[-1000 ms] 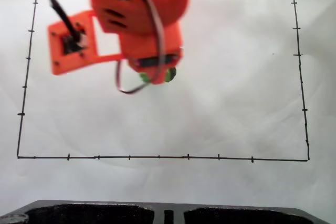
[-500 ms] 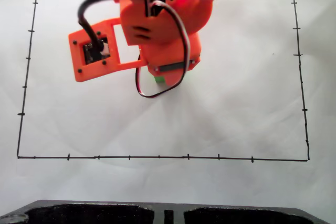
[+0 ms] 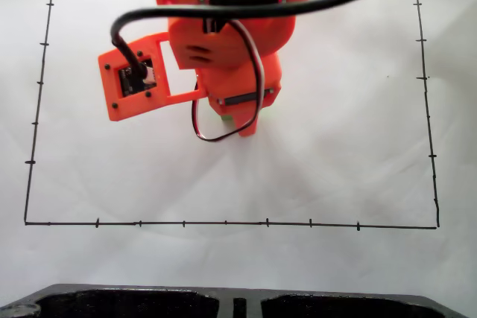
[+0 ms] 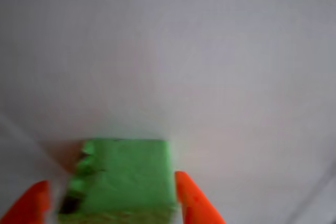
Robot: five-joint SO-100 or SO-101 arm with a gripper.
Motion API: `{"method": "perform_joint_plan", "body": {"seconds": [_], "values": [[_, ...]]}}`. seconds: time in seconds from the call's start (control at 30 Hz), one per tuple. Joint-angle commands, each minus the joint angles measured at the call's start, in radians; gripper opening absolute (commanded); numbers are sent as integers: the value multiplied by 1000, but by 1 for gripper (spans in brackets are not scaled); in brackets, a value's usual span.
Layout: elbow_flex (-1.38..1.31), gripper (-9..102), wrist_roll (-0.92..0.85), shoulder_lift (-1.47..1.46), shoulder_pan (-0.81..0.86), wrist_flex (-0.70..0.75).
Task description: Grasp the colored block, Place it on the black dot, and then return the arm to the default position.
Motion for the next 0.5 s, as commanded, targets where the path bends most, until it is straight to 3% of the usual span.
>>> {"method": "perform_joint_plan", "body": {"seconds": [0.0, 0.47], "values": [[-28, 37, -21, 109, 5, 43], [9, 35, -207, 598, 94, 293]]}}
